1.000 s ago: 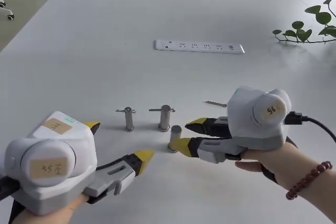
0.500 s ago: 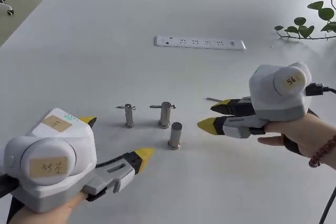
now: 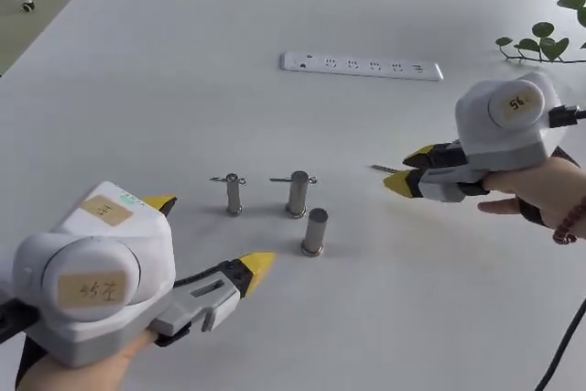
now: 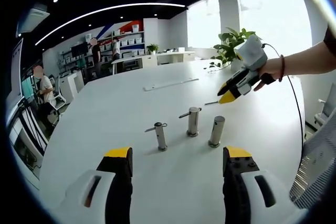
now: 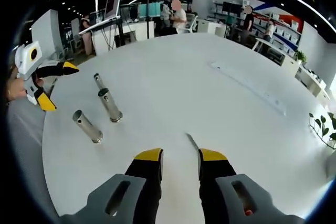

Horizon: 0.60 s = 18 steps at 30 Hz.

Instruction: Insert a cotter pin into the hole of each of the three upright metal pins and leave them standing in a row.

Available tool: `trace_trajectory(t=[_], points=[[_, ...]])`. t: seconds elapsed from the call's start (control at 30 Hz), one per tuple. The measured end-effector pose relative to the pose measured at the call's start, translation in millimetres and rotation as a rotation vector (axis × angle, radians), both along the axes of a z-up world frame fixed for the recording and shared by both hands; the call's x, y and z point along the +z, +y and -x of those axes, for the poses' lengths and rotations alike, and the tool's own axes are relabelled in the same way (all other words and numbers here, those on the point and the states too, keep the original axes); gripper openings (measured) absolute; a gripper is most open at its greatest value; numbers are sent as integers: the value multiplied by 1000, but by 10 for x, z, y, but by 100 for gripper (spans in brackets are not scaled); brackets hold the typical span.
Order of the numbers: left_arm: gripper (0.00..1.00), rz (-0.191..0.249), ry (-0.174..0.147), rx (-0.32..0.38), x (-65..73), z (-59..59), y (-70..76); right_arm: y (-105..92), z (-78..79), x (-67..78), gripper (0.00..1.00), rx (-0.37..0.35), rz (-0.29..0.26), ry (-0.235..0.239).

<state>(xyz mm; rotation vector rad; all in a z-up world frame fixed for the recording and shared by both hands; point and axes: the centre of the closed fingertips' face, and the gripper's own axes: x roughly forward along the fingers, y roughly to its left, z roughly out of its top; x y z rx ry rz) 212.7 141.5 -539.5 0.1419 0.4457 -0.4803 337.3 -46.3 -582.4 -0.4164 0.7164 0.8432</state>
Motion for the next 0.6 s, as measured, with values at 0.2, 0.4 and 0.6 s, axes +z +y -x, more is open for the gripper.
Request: trace_trajectory(t=[0.2,0.4,0.6], points=[[67,-37,-3,24,-16,-23,91,-130,-108,-158,19,-54,37,40],[66,-34,0,38,-28,-30,137,-142,-178,-230,17,-72,32,59],[65,-38,7,47,-50,-35,160,-188,-232,-259,12,-98,44,71]])
